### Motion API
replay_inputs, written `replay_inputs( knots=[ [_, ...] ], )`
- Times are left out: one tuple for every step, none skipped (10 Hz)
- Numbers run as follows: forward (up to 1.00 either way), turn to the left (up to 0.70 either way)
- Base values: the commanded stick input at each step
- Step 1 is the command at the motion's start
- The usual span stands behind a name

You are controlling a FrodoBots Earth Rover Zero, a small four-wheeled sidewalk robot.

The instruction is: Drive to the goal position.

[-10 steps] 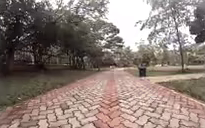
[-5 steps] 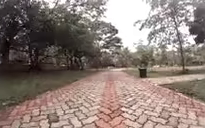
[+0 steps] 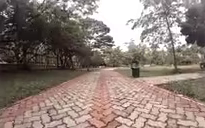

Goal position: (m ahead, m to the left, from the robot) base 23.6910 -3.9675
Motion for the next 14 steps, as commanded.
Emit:
replay_inputs(
  knots=[
    [0.70, 0.01],
    [0.70, 0.01],
    [0.70, 0.01],
    [0.70, 0.01],
    [0.70, 0.01],
    [0.70, 0.01],
    [0.70, 0.01],
    [0.70, 0.01],
    [0.70, 0.01],
    [0.70, 0.01],
    [0.70, 0.01],
    [0.70, 0.01],
    [0.70, 0.01],
    [0.70, 0.01]
  ],
)
